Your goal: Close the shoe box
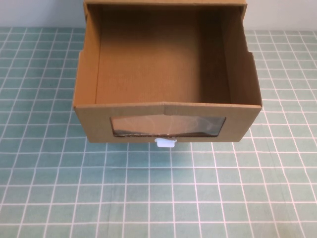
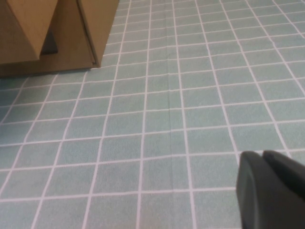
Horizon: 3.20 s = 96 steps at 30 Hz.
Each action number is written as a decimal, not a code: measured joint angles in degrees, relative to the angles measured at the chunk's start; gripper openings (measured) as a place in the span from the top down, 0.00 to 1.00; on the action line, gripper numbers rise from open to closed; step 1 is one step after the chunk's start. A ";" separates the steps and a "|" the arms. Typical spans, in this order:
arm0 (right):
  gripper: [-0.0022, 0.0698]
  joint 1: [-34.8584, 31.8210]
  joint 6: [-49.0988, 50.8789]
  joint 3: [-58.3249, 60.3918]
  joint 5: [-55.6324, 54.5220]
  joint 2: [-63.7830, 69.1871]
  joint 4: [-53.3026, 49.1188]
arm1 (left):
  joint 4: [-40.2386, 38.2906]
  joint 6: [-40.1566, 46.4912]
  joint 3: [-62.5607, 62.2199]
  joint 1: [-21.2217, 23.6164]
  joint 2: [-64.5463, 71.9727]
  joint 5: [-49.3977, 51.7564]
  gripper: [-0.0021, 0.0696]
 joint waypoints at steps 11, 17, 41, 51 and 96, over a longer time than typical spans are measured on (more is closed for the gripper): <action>0.99 0.00 0.00 0.00 0.00 0.00 0.00 | -1.22 -1.66 -13.12 0.00 7.10 12.33 0.98; 0.99 0.00 0.00 0.00 0.00 0.00 0.00 | -3.64 13.53 -35.95 0.00 29.26 30.25 0.98; 0.99 0.00 0.00 0.00 0.00 0.00 0.00 | -32.10 59.21 -106.11 -6.50 100.76 41.71 0.98; 0.99 0.00 0.00 0.00 0.00 0.00 0.00 | -32.01 60.41 -109.67 -7.82 106.37 41.95 0.98; 0.99 9.32 -6.55 -50.87 36.80 57.28 17.97 | -32.01 60.96 -109.75 -7.90 106.37 42.27 0.98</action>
